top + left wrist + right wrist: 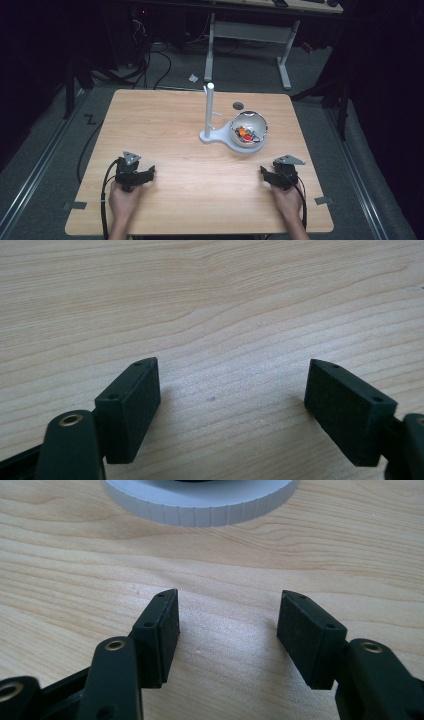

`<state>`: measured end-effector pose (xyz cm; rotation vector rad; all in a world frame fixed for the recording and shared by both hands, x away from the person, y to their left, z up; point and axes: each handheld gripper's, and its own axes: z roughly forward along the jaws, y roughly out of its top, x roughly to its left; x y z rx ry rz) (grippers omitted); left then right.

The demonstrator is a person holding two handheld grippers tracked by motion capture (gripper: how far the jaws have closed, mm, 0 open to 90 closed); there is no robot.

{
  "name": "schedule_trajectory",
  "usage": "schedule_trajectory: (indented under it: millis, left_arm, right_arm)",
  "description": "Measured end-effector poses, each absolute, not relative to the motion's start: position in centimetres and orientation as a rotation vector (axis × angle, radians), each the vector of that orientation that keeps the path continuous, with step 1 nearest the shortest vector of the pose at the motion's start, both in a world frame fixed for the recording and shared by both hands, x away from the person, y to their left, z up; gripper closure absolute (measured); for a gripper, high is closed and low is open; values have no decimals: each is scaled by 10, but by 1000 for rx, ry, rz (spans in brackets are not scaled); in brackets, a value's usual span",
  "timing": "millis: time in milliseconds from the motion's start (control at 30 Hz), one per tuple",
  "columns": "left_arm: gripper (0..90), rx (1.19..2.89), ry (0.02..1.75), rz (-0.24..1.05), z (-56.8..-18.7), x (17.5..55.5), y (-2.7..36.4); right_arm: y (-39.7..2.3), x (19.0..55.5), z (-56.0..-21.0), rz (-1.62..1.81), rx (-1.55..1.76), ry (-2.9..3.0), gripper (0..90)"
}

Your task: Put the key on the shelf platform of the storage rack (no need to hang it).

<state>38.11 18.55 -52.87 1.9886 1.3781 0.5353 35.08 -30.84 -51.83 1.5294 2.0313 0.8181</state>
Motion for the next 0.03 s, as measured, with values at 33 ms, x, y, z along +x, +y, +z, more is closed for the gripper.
schedule_trajectory:
  millis: [33]
  left_arm:
    - [227, 1989, 1378, 535, -529, 381, 186]
  right_arm:
    - [-308, 351, -518, 818, 1529, 2031, 427]
